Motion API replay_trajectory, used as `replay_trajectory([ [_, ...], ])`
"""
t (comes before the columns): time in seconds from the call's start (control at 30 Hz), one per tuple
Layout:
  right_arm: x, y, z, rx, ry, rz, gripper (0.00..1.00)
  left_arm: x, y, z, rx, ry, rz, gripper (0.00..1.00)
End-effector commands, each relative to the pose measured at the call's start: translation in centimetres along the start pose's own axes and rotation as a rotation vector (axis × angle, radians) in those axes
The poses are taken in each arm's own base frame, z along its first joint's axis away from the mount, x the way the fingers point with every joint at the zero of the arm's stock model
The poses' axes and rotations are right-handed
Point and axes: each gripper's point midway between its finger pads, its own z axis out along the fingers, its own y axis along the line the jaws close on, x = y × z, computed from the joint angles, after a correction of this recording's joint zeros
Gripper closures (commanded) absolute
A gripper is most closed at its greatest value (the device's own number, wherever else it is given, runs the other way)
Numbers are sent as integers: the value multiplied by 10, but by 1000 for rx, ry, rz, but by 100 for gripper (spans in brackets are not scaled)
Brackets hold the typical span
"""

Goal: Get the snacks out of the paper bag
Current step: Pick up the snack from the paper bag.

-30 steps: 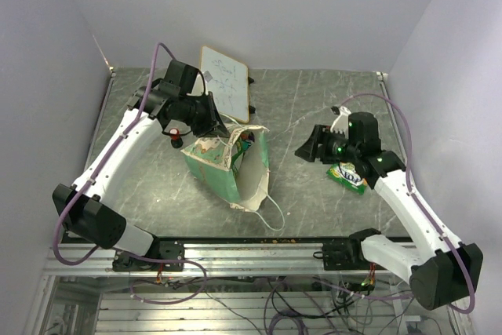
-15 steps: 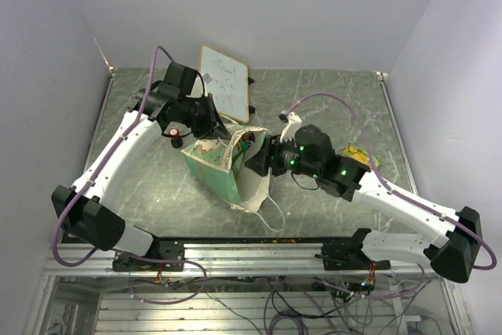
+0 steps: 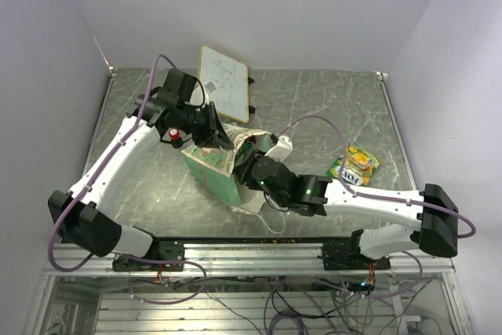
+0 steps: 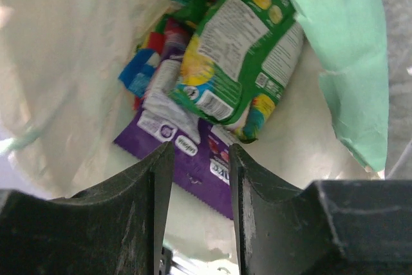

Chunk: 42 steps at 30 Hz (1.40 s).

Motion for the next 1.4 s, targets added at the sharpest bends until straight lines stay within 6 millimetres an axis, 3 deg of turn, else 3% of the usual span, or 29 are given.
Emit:
replay_trajectory([
  [0.0,4,-31,8,124,-104,167,61,51,-7,7,68,111,16,93],
  [0.1,21,-62,1,162,-87,184,60,89,-3,29,58,225,29,93],
  [0.17,34,-83,-6,174,-59,163,60,102,-1,37,34,246,53,93],
  [0.23,44,-94,-11,147,-31,155,60,110,-11,44,60,250,86,93],
  [0.37,54,-92,-19,64,-7,139,59,102,-23,41,48,216,146,93],
  [0.57,59,-84,-14,93,-31,193,52,75,-5,15,-134,108,295,93],
  [0.83,72,-82,-8,91,-65,292,41,70,-10,10,-72,97,238,93],
  [1.17,49,-82,5,89,-229,251,35,67,-11,1,-71,94,232,93],
  [1.27,49,-100,9,180,-278,276,40,68,-12,0,-58,96,225,93],
  [1.37,40,-103,15,171,-316,266,40,70,-15,1,-39,100,213,93],
])
